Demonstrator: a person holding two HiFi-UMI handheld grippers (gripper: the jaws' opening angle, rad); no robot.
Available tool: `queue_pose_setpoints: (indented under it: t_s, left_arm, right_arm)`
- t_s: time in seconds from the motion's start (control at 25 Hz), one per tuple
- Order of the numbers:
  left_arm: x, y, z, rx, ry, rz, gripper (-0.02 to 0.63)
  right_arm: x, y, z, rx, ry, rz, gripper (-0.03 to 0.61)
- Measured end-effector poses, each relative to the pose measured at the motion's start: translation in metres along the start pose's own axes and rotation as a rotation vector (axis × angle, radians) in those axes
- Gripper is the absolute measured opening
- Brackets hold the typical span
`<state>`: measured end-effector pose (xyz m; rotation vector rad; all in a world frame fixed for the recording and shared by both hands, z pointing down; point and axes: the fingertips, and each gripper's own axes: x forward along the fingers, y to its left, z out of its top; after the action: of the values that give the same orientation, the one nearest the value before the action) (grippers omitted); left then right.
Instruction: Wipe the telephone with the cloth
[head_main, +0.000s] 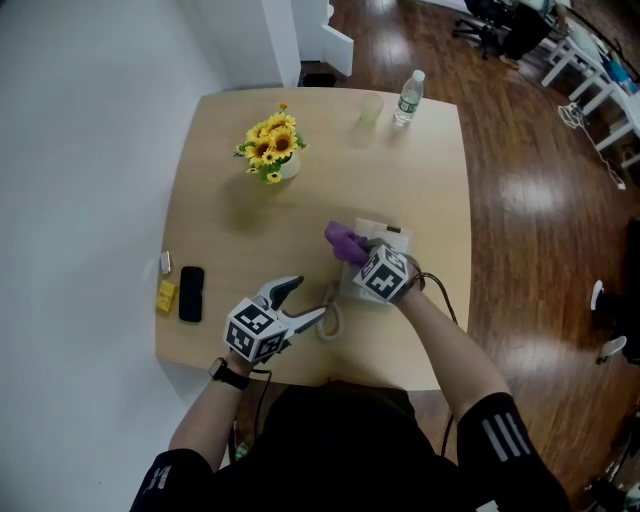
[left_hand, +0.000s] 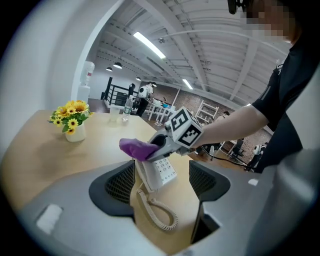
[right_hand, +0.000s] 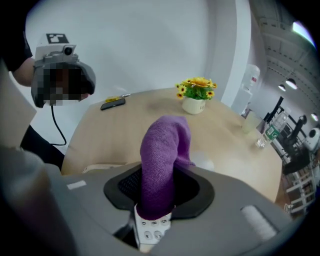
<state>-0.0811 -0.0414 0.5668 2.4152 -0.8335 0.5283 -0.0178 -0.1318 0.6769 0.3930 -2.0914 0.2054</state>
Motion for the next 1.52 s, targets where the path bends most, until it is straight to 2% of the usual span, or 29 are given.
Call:
queue_pose_setpoints:
  t_s: [0.16, 0.4, 0.6, 0.72, 0.8, 0.92, 1.08, 1.24, 1.52]
  left_arm:
    - [0.001, 0.001, 0.002, 0.001, -0.004, -0.004, 0.328]
    - [0.004, -0.005, 0.0, 0.001, 0.017, -0.019, 0.327]
    - [0.008, -0.007, -0.001, -0.01, 0.036, -0.031, 0.327]
    - [0.012, -0.007, 0.0, -0.01, 0.042, -0.037, 0.318]
    - [0.018, -0.003, 0.001, -0.018, 0.043, -0.038, 0.306]
    - [0.033, 0.008, 0.001, -0.061, 0.052, -0.042, 0.288]
    - [0.073, 0.015, 0.001, -0.097, 0.106, -0.092, 0.288]
    - [0.118, 0.027, 0.002, -0.207, 0.111, -0.129, 0.281]
    - [0.168, 0.046, -0.033, -0.411, 0.215, -0.146, 0.282]
  right_arm:
    - [0.004, 0.04, -0.012, -0.059, 0.016, 0.009, 0.138]
    - [0.016, 0.096, -0.038, -0.083, 0.051, 0.074, 0.138]
    - [0.029, 0.126, -0.065, -0.097, 0.112, 0.128, 0.137]
    - [0.029, 0.134, -0.077, -0.072, 0.127, 0.15, 0.137]
    - [0.022, 0.133, -0.078, -0.019, 0.094, 0.155, 0.138]
    - [0.001, 0.122, -0.072, 0.114, 0.003, 0.142, 0.14]
    - [-0.039, 0.106, -0.077, 0.297, -0.117, 0.1, 0.14]
    - [-0.069, 0.083, -0.101, 0.461, -0.197, 0.037, 0.14]
    - [-0.093, 0.052, -0.142, 0.621, -0.245, -0.045, 0.14]
